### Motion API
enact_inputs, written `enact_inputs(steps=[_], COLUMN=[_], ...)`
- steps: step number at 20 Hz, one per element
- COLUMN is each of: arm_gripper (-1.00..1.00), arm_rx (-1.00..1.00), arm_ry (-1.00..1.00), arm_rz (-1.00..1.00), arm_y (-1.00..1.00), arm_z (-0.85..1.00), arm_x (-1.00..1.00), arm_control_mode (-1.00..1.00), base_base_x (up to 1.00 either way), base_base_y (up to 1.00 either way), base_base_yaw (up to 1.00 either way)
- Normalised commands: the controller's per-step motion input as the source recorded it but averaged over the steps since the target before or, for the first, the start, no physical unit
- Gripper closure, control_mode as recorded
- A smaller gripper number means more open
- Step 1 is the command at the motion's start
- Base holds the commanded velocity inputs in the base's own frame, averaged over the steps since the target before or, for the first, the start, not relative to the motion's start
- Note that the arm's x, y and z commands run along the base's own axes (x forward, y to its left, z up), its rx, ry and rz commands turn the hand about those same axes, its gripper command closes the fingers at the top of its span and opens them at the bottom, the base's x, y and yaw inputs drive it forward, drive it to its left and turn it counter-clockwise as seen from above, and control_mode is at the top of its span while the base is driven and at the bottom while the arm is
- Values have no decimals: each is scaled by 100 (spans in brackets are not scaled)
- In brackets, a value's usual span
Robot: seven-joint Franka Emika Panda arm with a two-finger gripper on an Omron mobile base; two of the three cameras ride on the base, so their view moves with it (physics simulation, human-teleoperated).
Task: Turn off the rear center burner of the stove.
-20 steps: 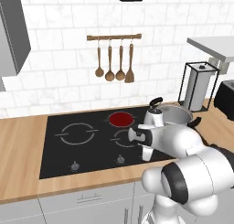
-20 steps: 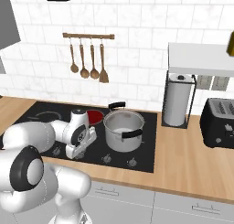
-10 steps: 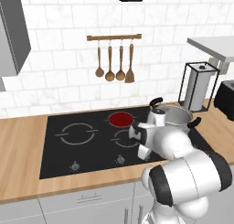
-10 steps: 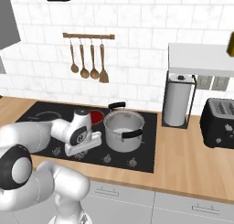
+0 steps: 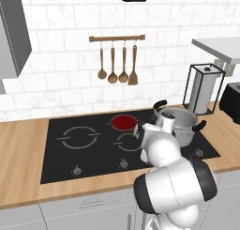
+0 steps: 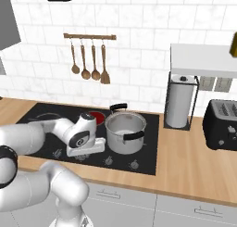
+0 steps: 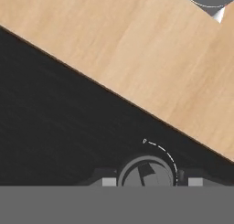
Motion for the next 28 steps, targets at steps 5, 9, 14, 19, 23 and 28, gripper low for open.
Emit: enact_inputs(steps=[5, 9, 14, 19, 23, 28], arm_gripper=[100, 100, 100, 100, 100, 100], arm_rx=[0, 0, 0, 0, 0, 0], arm_ry=[-15, -22, -23, -22, -21, -15], arm_rz=[-97, -100, -100, -100, -100, -100], arm_y=[11, 22, 26, 27, 26, 19], arm_z=[-7, -10, -9, -11, -19, -32], arm_x=[8, 0, 0, 0, 0, 0], arm_control_mode=[-100, -100, -100, -100, -100, -100], base_base_x=[0, 0, 0, 0, 0, 0], base_base_y=[0, 0, 0, 0, 0, 0], base_base_yaw=[0, 0, 0, 0, 0, 0])
